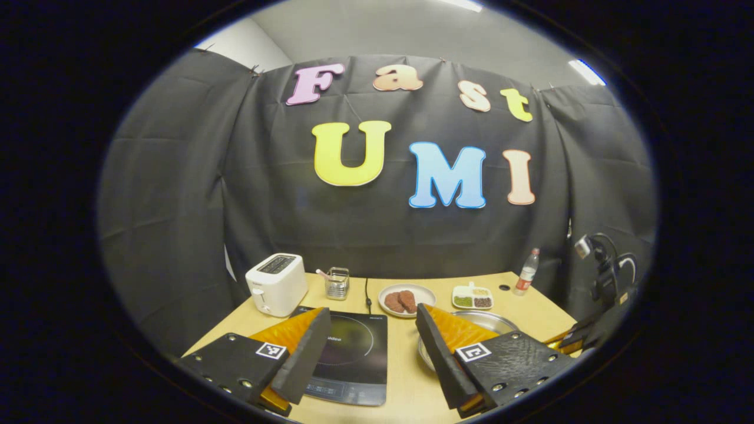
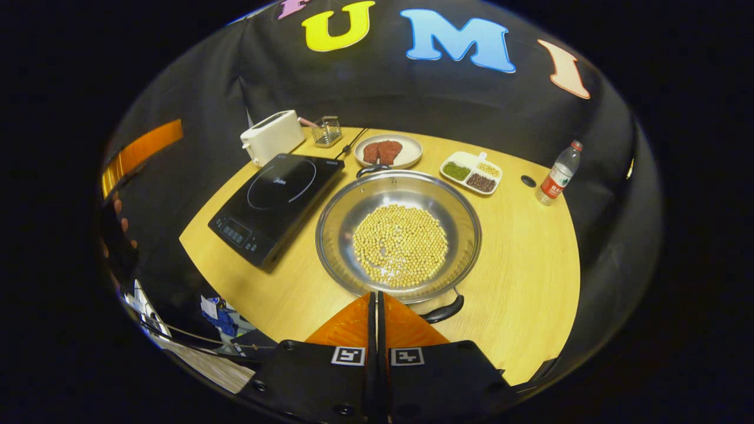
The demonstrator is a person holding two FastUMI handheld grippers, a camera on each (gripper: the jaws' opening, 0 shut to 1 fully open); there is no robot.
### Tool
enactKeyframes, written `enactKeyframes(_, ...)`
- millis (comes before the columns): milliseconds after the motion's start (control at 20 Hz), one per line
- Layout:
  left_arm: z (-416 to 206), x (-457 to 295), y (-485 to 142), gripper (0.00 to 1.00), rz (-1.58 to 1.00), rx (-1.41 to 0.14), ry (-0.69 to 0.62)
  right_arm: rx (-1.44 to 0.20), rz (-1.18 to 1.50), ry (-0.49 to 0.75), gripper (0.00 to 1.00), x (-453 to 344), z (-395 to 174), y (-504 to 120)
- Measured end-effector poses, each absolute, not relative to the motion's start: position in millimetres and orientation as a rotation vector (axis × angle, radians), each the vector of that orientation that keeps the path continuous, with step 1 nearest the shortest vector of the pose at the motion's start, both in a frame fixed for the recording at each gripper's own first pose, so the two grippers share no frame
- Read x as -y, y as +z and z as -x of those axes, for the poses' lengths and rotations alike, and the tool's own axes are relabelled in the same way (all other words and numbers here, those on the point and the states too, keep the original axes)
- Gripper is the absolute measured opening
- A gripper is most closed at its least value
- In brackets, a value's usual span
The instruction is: First push the handle of the pot to place it horizontally, then grasp the pot with both hands and set it on the induction cooktop.
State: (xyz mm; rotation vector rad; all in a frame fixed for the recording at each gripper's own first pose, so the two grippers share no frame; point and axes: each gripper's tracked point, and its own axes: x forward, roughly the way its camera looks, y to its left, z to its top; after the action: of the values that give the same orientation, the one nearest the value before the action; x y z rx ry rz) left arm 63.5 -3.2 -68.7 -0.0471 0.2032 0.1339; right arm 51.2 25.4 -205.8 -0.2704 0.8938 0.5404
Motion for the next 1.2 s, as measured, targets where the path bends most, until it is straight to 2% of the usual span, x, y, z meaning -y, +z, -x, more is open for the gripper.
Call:
enactKeyframes(600,-72,36,-102,0.88,0.108,-0.337,0.228,-1.098,0.271,0.614,0.02,1,-66,-279)
enactKeyframes(750,-71,40,-104,0.88,0.071,-0.345,0.24,-1.098,0.27,0.684,0.02,-10,-59,-281)
enactKeyframes(1200,-76,55,-104,0.88,0.077,-0.376,0.254,-1.064,0.348,0.66,0.02,8,-78,-293)
